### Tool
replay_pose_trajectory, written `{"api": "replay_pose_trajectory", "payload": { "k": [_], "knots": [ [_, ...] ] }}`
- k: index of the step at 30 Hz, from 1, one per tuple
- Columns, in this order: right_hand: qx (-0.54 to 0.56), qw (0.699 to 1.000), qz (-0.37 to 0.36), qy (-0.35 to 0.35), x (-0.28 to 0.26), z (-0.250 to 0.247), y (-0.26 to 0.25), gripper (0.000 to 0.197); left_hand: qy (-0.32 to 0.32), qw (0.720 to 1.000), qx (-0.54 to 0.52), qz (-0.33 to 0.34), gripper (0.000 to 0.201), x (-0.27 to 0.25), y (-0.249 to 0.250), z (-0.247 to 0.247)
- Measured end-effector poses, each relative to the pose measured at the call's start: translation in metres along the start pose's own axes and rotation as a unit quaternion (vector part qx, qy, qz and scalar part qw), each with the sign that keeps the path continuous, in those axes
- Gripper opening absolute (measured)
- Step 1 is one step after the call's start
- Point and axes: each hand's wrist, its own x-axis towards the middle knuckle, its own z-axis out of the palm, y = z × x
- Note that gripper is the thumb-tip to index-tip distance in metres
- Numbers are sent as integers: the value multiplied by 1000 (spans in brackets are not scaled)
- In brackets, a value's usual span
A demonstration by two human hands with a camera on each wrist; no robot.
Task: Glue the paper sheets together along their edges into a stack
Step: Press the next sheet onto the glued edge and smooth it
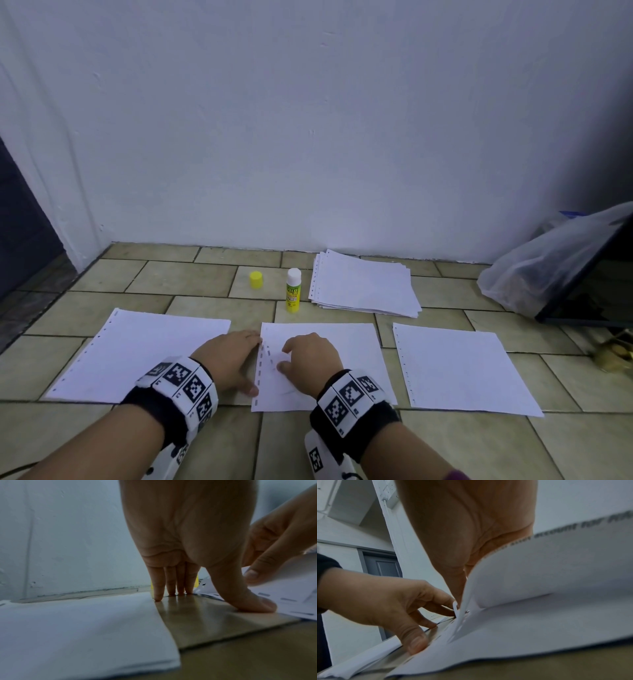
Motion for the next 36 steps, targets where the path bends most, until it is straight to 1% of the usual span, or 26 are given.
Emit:
{"api": "replay_pose_trajectory", "payload": {
  "k": [5, 14, 21, 25, 26, 29, 33, 36],
  "knots": [
    [6, 1000, 1, -3, -1, 0, -2, 36, 5, 1000, -26, -4, 95, 1, -1, 0],
    [-17, 1000, 6, -18, 1, -1, -6, 39, 7, 999, -33, -11, 96, 0, 0, 1],
    [-25, 999, 15, -30, -2, -3, -11, 50, 13, 1000, -23, -2, 94, -1, 1, 0],
    [-39, 999, 13, -30, -1, -4, -12, 31, 8, 1000, -20, 1, 95, 0, 1, -1],
    [-53, 998, 11, -33, -2, -5, -12, 29, 5, 1000, -18, 0, 96, 0, 1, -1],
    [-81, 996, 1, -33, -4, -5, -12, 32, -7, 1000, -1, 0, 100, 1, 0, -3],
    [-85, 996, 0, -31, -4, -4, -13, 32, -3, 1000, 23, 5, 101, 0, 0, -4],
    [-90, 996, -2, -27, -4, -4, -13, 31, -8, 1000, 5, 1, 99, 0, 1, -7]
  ]
}}
